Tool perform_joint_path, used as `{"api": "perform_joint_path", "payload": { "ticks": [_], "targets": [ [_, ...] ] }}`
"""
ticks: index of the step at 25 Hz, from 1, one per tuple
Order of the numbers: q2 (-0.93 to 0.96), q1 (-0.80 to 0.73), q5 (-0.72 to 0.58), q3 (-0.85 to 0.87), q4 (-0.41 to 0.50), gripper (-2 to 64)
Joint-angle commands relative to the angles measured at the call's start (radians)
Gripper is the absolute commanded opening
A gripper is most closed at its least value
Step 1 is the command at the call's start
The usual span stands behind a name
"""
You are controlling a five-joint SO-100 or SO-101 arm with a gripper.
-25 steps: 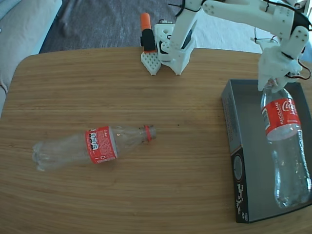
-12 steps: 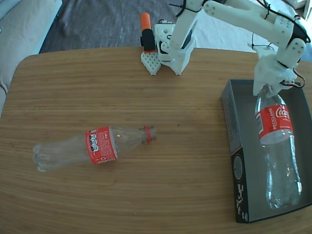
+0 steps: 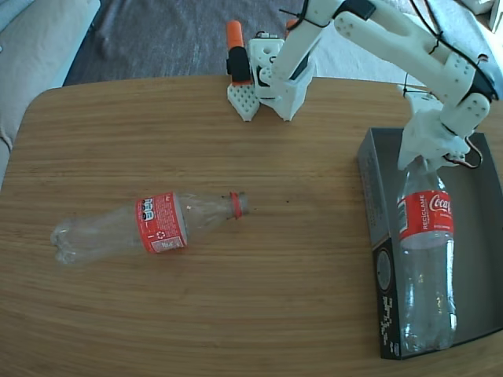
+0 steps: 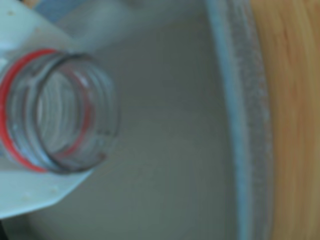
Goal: Grasp the bottles and put them in the box.
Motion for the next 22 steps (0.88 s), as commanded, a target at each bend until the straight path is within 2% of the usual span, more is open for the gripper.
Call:
{"api": "perform_joint_path", "payload": {
  "ticks": [1,16,22],
  "targets": [
    [0.023,0.008,0.003,0.005,-0.002,-0.3],
    [0.063,-0.032,0.005,0.029,0.006,-0.3],
    [0.120,-0.031,0.002,0.114,-0.008,-0.3]
  ]
}}
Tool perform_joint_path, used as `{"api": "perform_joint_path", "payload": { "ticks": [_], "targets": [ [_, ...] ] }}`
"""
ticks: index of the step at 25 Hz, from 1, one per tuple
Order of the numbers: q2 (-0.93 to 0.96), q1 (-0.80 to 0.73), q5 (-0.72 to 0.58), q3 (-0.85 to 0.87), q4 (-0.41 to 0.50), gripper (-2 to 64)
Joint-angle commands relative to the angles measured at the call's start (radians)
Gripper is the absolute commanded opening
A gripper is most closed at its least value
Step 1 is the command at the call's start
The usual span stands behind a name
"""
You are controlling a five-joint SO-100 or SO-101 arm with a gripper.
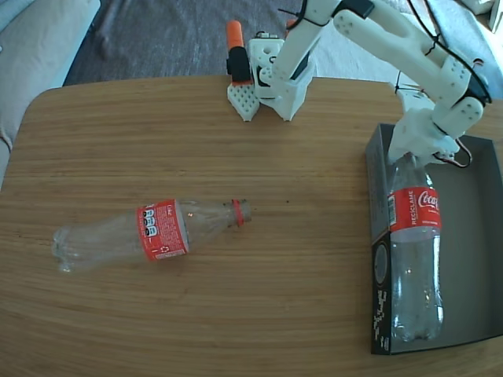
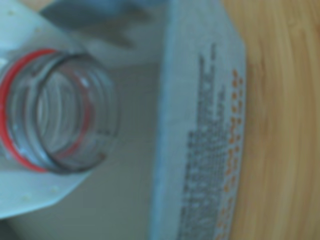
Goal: Grasp the bottles and put them in the box.
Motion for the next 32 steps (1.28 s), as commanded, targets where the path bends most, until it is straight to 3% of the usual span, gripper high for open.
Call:
{"api": "perform_joint_path", "payload": {
  "ticks": [1,20,22,25,27,32],
  "targets": [
    [0.101,-0.005,0.008,0.005,-0.003,-0.2],
    [0.123,0.005,0.006,-0.008,-0.014,0.6],
    [0.123,0.005,0.008,-0.008,-0.015,7.0],
    [0.123,0.006,0.012,-0.006,-0.015,24.3],
    [0.123,0.006,0.023,-0.006,-0.011,30.9],
    [0.123,0.005,0.023,-0.008,-0.012,31.5]
  ]
}}
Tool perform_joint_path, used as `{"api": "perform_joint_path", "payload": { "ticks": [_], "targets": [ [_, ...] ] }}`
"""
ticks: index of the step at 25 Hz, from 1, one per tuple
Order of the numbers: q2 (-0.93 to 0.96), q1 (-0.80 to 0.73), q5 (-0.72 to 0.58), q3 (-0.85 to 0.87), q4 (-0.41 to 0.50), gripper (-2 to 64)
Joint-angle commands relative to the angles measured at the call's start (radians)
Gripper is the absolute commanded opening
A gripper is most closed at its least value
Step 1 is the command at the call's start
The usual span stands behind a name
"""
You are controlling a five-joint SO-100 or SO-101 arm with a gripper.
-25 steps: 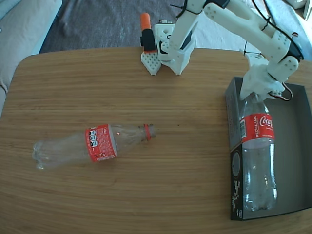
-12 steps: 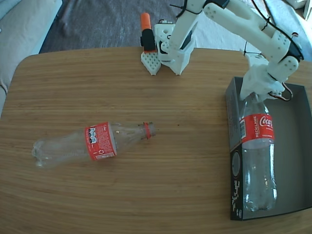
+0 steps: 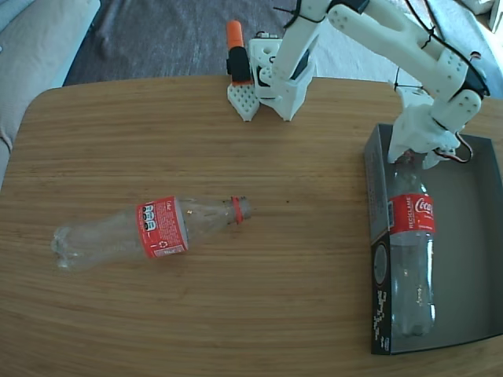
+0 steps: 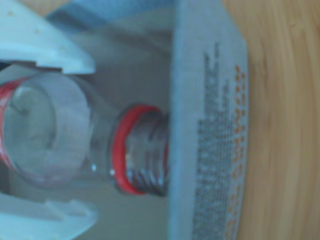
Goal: Grasp the bottles and put them in the box.
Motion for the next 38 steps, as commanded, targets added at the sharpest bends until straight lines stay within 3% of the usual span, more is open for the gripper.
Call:
{"api": "perform_joint_path", "payload": {
  "ticks": [1,6,11,20,26,38],
  "targets": [
    [0.075,0.005,0.008,-0.034,0.000,31.5],
    [0.077,0.028,0.006,-0.133,0.023,31.5],
    [0.077,0.078,0.005,-0.316,0.112,32.0],
    [0.077,0.362,0.008,-0.541,0.241,31.6],
    [0.164,0.531,0.121,-0.483,0.256,31.6],
    [0.454,0.718,0.359,-0.041,0.252,31.6]
  ]
}}
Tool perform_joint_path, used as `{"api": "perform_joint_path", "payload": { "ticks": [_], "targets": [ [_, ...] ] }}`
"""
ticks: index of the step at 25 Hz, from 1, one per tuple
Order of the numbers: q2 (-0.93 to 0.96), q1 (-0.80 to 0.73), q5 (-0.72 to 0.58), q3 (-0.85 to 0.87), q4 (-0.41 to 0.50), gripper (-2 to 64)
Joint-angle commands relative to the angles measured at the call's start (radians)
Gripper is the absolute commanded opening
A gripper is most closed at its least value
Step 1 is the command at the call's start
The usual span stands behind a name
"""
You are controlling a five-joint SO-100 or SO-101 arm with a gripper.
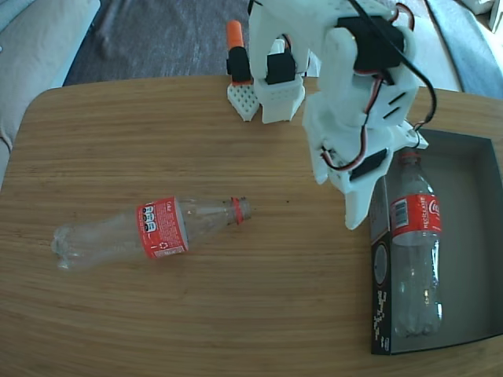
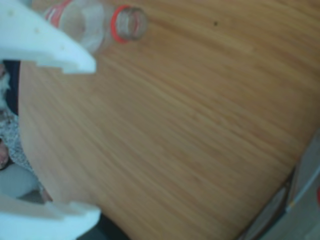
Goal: Grasp the bottles and put them in the box.
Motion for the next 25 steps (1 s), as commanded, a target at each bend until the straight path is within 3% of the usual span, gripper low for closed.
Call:
{"api": "perform_joint_path", "payload": {
  "ticks": [1,11,18,25],
  "targets": [
    [0.107,0.015,0.037,0.057,0.063,31.6],
    [0.207,0.091,0.164,0.236,0.060,31.6],
    [0.262,0.140,0.167,0.333,-0.017,31.6],
    [0.321,0.150,0.158,0.437,-0.170,31.6]
  ]
}}
